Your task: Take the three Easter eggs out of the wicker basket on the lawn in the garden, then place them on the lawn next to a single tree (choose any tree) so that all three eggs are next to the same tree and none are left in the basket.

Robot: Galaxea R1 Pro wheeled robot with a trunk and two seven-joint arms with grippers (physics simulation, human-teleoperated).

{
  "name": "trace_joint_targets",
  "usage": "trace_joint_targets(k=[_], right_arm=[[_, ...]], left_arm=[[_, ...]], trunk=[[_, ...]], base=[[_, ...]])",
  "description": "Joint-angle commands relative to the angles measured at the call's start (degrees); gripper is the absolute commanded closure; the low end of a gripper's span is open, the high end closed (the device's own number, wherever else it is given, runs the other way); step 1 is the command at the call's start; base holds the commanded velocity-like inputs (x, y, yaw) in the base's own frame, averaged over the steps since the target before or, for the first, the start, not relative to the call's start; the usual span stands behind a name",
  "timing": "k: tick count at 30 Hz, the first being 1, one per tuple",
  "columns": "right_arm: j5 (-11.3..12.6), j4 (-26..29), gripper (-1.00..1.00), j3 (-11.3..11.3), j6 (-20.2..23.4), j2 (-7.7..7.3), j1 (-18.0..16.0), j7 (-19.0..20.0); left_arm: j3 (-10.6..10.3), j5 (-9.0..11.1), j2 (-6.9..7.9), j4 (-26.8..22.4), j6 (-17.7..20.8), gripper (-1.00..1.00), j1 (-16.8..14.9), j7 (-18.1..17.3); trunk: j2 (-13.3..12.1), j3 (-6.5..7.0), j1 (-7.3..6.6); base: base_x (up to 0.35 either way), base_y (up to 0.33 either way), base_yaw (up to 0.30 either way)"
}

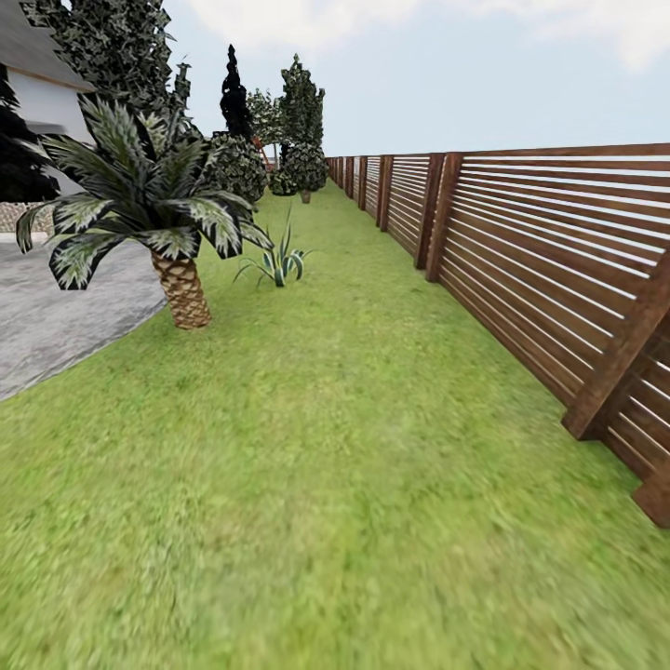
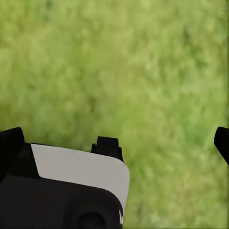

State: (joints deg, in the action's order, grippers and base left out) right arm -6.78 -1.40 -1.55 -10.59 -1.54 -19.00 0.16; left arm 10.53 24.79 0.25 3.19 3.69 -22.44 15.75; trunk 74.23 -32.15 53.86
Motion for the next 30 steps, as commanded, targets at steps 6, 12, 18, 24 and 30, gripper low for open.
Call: trace_joint_targets(k=[6, 12, 18, 24, 30], right_arm=[[-0.26, -0.83, -1.00, -0.12, -0.11, 0.04, 0.25, 0.02], [-0.26, -0.88, -1.00, -0.12, -0.13, 0.04, 0.28, 0.02], [-0.26, -0.89, -1.00, -0.12, -0.13, 0.04, 0.28, 0.02], [-0.26, -0.89, -1.00, -0.12, -0.13, 0.04, 0.29, 0.02], [-0.26, -0.89, -1.00, -0.12, -0.13, 0.04, 0.29, 0.02]], left_arm=[[0.46, -0.36, 0.01, 0.06, 0.09, -1.00, -0.06, 0.17], [0.46, -0.37, 0.01, 0.06, 0.09, -1.00, -0.06, 0.17], [0.46, -0.38, 0.01, 0.06, 0.09, -1.00, -0.06, 0.17], [0.43, -0.37, 0.00, 0.06, 0.09, -1.00, -0.06, 0.16], [0.38, -0.43, -0.07, 0.04, 0.09, -1.00, -0.06, 0.15]], trunk=[[0.02, -0.05, 0.03], [0.02, -0.05, 0.03], [0.02, -0.05, 0.03], [0.02, -0.05, 0.03], [0.02, -0.05, 0.03]], base=[[0.317, 0.000, 0.000], [0.317, 0.000, 0.000], [0.316, 0.000, 0.000], [0.317, 0.000, 0.000], [0.317, 0.000, 0.000]])
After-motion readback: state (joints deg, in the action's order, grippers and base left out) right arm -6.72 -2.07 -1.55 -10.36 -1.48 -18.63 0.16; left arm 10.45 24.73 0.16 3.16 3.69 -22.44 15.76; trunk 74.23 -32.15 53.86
